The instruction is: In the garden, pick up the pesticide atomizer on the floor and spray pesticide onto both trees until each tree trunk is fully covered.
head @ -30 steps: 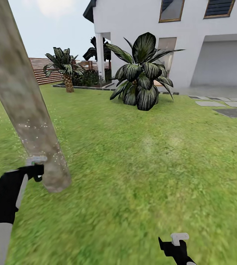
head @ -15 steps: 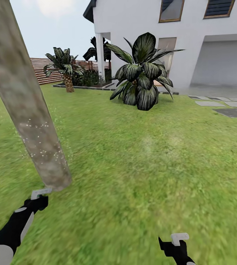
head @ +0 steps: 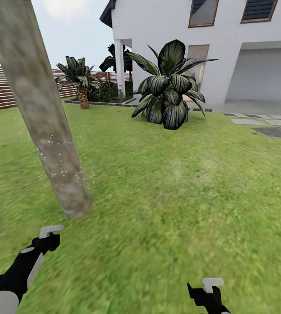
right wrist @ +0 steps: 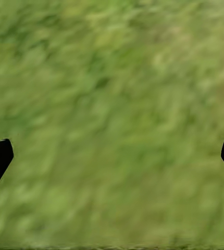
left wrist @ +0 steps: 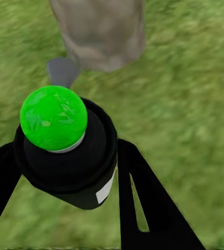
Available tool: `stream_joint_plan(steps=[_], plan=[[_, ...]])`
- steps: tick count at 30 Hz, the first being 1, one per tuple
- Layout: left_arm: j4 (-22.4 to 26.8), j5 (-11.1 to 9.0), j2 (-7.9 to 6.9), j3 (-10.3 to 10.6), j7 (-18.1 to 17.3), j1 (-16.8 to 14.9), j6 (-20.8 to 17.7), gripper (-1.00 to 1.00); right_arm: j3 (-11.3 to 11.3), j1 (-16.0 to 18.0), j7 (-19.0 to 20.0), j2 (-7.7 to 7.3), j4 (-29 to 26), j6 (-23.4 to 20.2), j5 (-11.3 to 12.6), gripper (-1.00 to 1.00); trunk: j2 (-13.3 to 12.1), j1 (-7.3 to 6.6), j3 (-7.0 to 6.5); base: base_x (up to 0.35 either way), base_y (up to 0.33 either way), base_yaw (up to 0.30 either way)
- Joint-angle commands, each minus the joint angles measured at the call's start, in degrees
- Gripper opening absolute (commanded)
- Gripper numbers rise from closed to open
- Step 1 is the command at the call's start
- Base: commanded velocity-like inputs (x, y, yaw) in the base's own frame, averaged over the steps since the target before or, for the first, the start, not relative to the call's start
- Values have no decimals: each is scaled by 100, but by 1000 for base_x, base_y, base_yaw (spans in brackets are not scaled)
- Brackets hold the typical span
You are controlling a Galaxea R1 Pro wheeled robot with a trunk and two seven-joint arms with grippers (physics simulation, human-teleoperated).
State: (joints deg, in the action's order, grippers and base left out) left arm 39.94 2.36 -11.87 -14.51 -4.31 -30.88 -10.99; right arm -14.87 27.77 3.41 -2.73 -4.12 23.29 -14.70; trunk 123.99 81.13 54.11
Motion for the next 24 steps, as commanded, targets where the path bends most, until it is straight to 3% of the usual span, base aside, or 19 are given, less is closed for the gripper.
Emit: stream_joint_plan(steps=[1, 6, 8, 10, 12, 13, 14, 17, 19, 20, 22, 23, 24], plan=[[-15, 4, 42, 1, 1, -2, 0, -100, 1, 0, 1, 3, 3, 0, 3, 100, 0, 0, 0, -172, 127, 0], [41, 30, 152, 102, -145, -5, 8, -100, 36, 5, 55, 7, -88, 0, -35, 100, 0, 0, 0, -55, 39, 0], [56, 59, 106, 529, -896, -23, 4, -100, 411, 8, 432, 2, -645, -4, -282, 100, 0, 0, 0, -4, 3, 0], [56, 163, 47, 969, -1737, -39, -8, -100, 826, 8, 1264, 1, -1458, -35, -536, 100, 0, 0, 0, -1, 0, 0], [50, 561, -24, 1249, -2357, -36, -15, -100, 967, 9, 1926, 0, -2158, -262, -619, 100, 0, 0, 0, 0, 0, 0], [32, 902, -36, 1364, -2669, -32, -12, -100, 998, 20, 2301, 5, -2413, -577, -630, 100, 0, 0, 0, 0, 0, 0], [7, 1397, -36, 1482, -3075, -27, -7, -100, 1046, 102, 2939, 7, -2667, -1009, -633, 100, 0, 0, 0, 0, 0, 0], [-10, 2155, -14, 1584, -3836, -24, 2, -100, 1130, 318, 4074, 12, -3071, -1426, -642, 100, 0, 0, 0, 0, 0, 0], [-20, 2518, -15, 1604, -4567, -24, 46, -100, 1563, 368, 4753, 4, -3407, -1468, -647, 100, 0, 0, 0, 0, 0, 0], [-27, 2946, -18, 1606, -5160, -19, 493, -100, 1996, 376, 4932, 1, -3584, -1475, -636, 100, 0, 0, 0, 0, 0, 0], [-37, 3395, -27, 1588, -5551, -16, 683, -100, 2099, 377, 4964, 0, -3630, -1480, -630, 100, 0, 0, 0, 0, 0, 0], [-38, 3507, -31, 1586, -5612, -15, 710, -100, 2117, 378, 4970, 0, -3643, -1479, -626, 100, 0, 0, 0, 0, 0, 0], [-115, 3630, -33, 1593, -5663, -15, 734, -100, 2336, 378, 5049, 2, -3660, -1482, -629, 100, 0, 0, 0, 0, 0, 0]])
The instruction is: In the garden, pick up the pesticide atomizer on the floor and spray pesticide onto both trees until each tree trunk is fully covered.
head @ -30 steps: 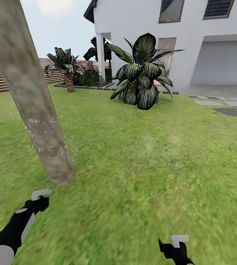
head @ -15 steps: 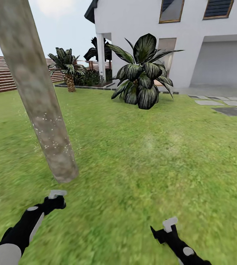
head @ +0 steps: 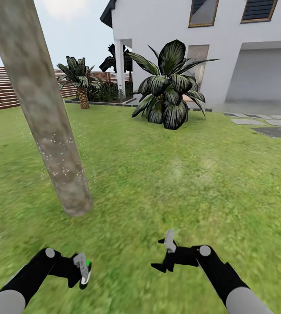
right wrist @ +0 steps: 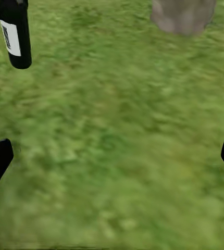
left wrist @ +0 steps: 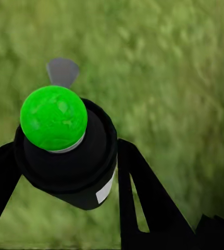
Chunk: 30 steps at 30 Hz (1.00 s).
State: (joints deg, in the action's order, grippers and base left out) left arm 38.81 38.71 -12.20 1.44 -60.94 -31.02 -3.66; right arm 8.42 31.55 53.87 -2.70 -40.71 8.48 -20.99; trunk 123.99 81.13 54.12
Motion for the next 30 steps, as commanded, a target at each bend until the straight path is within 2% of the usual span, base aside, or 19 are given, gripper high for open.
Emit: stream_joint_plan(steps=[1, 4, 5, 8, 10, 13, 15, 16, 17, 18, 20, 23, 28, 29, 30], plan=[[-42, 86, 10, 6, -12, -1, -1, -100, 220, 0, 112, 3, -20, -5, -1, 100, 0, 0, 0, 0, 0, 0], [-78, 520, 58, -17, -22, -1, -29, -100, 479, 0, 364, 5, -284, -18, -1, 100, 0, 0, 0, 0, 0, 0], [-81, 633, 72, -27, -23, -5, -34, -100, 561, 0, 511, 6, -405, -20, -1, -100, 0, 0, 0, 0, 0, 0], [-84, 747, 108, -31, -28, -18, -24, -100, 715, 0, 794, 7, -744, -29, -7, -100, 0, 0, 0, 0, 0, 0], [-84, 757, 127, -30, -31, -32, -22, -100, 842, 0, 818, 7, -816, -30, -9, -100, 0, 0, 0, 0, 0, 0], [-83, 798, 213, -28, -32, -28, -17, -100, 910, 0, 832, 7, -834, -24, -17, -100, 0, 0, 0, 0, 0, 0], [-78, 942, 315, 249, -85, -28, -8, -100, 930, 0, 840, 7, -833, -22, -19, -100, 0, 0, 0, 0, 0, 0], [-80, 974, 432, 433, -100, -27, 32, -100, 933, 0, 851, 7, -830, -22, -23, -100, 0, 0, 0, 0, 0, 0], [-82, 973, 469, 449, -101, -23, 67, -100, 933, 0, 848, 7, -827, -22, -24, -100, 0, 0, 0, 0, 0, 0], [-96, 937, 628, 489, -148, -19, 405, -100, 934, 0, 846, 2, -823, -22, -27, -100, 0, 0, 0, 0, 0, 0], [-124, 925, 727, 490, -284, -19, 524, -100, 934, 0, 845, -1, -814, -22, -33, -100, 0, 0, 0, 0, 0, 0], [-130, 934, 979, 496, -349, -18, 628, -100, 934, 0, 845, -2, -788, -22, -40, -100, 0, 0, 0, 0, 0, 0], [-121, 923, 1179, 489, -359, -18, 654, -100, 941, 0, 837, -11, -744, -20, -45, -100, 0, 0, 0, 0, 0, 0], [-119, 829, 1193, 476, -362, -18, 740, -100, 942, 0, 836, -11, -728, -16, -45, -100, 0, 0, 0, 0, 0, 0], [-126, 300, 1194, 482, -361, -18, 935, -100, 942, 0, 836, -11, -698, -13, -45, -100, 0, 0, 0, 0, 0, 0]])
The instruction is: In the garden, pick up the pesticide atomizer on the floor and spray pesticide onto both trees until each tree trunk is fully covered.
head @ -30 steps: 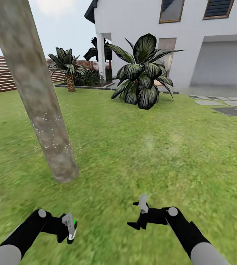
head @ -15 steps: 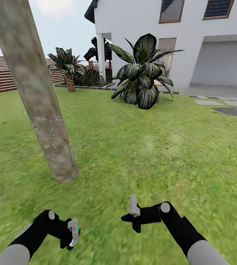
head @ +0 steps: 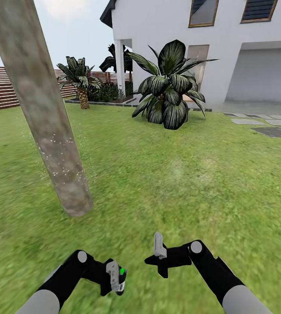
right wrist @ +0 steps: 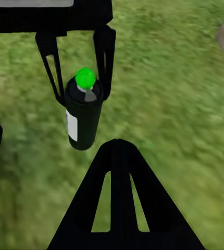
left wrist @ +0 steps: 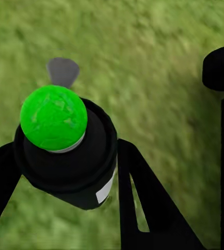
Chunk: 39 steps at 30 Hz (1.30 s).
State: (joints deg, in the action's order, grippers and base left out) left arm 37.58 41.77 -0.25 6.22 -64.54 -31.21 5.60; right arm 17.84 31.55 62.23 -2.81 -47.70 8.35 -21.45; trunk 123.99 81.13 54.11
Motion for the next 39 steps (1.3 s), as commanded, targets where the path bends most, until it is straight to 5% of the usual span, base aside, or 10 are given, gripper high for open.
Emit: stream_joint_plan(steps=[1, 7, 23, 39], plan=[[-4, -86, -1, 7, 5, 1, 24, -100, 0, 0, 0, 0, 4, 0, 0, -100, 0, 0, 0, 0, 0, 0], [-5, -168, 39, 2, 74, 1, 3, -100, 0, 0, -9, 0, 7, 0, 0, -100, 0, 0, 0, 0, 0, 0], [41, -129, 419, 28, 144, 1, -22, -100, 0, 0, -9, 8, 7, 0, 7, -100, 0, 0, 0, 0, 0, 0], [81, -206, 561, 18, 152, -8, 5, -100, 0, 0, -18, 9, 7, 0, 6, -100, 0, 0, 0, 0, 0, 0]])
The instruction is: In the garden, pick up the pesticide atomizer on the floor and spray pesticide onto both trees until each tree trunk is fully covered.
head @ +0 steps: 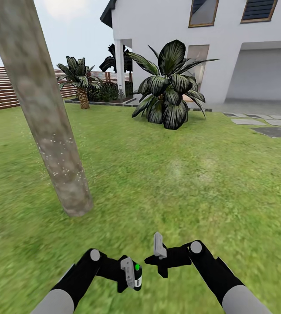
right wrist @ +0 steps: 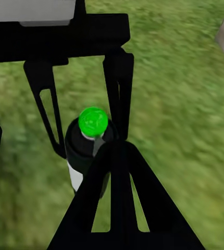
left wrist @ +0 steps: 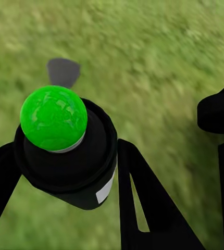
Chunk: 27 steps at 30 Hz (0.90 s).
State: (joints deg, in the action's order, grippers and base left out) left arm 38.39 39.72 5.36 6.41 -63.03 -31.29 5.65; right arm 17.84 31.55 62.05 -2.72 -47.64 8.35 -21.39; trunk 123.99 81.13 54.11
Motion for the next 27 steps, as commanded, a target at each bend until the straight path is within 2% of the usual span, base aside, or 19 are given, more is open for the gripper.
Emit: stream_joint_plan(steps=[1, 5, 11, 12, 13, 16, 27], plan=[[1, -5, 6, -3, 1, 0, 4, -100, 0, 0, 0, 0, 0, 0, -1, -100, 0, 0, 0, 0, 0, 0], [2, 0, 71, 0, 1, 0, 6, -100, 0, 0, 0, 0, 0, 0, 1, -100, 0, 0, 0, 0, 0, 0], [5, -29, 81, -6, 1, -7, 8, -100, 0, 0, 0, 0, 0, 0, 3, -100, 0, 0, 0, 0, 0, 0], [3, -203, 80, -3, -6, -10, 20, -100, 0, 0, 0, 0, 0, 0, 3, -100, 0, 0, 0, 0, 0, 0], [2, -294, 77, -1, -11, -14, 30, -100, 0, 0, 0, 0, 0, 0, 3, -100, 0, 0, 0, 0, 0, 0], [-2, -384, 79, 1, -16, -17, 39, -100, 0, 0, 0, 0, 0, 0, 2, -100, 0, 0, 0, 0, 0, 0], [-27, -404, 73, 0, -16, -16, 42, -100, 0, 0, 0, 0, 0, 0, 3, -100, 0, 0, 0, 0, 0, 0]])
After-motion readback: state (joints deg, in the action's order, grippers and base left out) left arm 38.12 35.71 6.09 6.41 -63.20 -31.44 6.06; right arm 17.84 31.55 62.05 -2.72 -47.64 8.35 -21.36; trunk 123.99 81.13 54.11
